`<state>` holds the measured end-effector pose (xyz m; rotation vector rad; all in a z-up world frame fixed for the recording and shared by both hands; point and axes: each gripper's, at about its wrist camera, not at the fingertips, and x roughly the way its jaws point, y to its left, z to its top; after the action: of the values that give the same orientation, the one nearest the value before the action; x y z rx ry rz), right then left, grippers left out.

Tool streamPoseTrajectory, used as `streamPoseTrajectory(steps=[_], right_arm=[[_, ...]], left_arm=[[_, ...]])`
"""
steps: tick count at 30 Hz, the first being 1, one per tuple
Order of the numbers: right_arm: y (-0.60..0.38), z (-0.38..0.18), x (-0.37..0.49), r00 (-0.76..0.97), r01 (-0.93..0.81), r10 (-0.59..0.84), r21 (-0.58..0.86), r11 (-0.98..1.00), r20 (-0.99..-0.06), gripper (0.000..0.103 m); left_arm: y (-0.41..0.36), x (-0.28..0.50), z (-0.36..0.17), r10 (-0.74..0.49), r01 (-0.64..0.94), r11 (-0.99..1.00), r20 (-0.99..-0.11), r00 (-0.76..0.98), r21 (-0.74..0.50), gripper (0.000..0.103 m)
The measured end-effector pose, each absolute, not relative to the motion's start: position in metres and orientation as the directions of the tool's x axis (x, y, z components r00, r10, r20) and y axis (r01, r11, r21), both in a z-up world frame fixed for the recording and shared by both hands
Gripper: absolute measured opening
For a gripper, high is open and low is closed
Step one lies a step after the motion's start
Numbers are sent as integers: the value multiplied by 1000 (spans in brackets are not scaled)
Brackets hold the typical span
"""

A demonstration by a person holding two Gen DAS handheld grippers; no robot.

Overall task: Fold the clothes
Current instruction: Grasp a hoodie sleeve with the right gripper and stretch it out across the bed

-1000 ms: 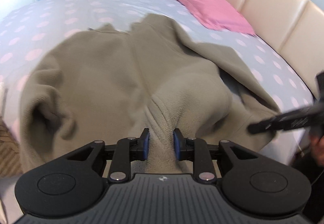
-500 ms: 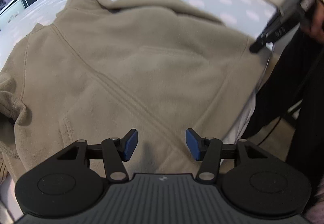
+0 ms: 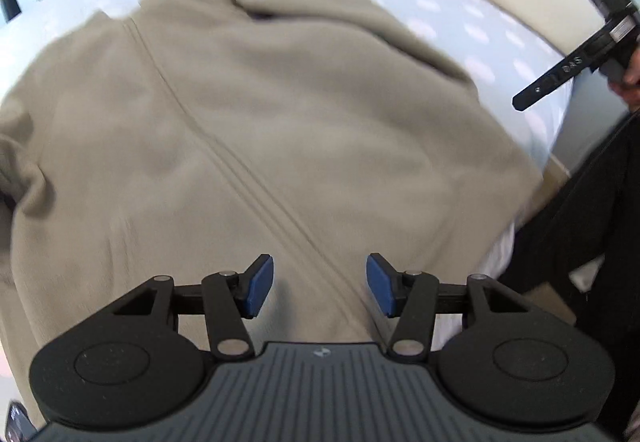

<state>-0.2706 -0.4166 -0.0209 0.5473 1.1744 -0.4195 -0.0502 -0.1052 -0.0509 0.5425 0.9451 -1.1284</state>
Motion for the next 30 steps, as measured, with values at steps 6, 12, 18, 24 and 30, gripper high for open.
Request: streamPoseTrajectory(steps=[6, 12, 18, 24, 30], right_arm=[[-470, -63, -259, 417, 737, 20, 351, 578, -909, 51], [-476, -82, -254, 473, 747, 50, 430, 507, -880, 28], [-474, -12, -234, 392, 681, -104, 213, 700, -914, 17], [-510, 63, -220, 243, 611, -338, -127, 781, -909, 16], [-566, 107, -204, 107, 549, -569, -429, 717, -815, 16]], left_arm=[[-113, -2, -58, -544, 862, 482, -824, 156, -155, 50], [-112, 19, -75, -505, 822, 545, -847, 165, -165, 50], [-119, 24, -83, -470, 829, 544, -866, 170, -133, 50], [-116, 23, -85, -461, 837, 534, -871, 169, -120, 50], [-115, 25, -86, -464, 829, 544, -869, 172, -127, 50]])
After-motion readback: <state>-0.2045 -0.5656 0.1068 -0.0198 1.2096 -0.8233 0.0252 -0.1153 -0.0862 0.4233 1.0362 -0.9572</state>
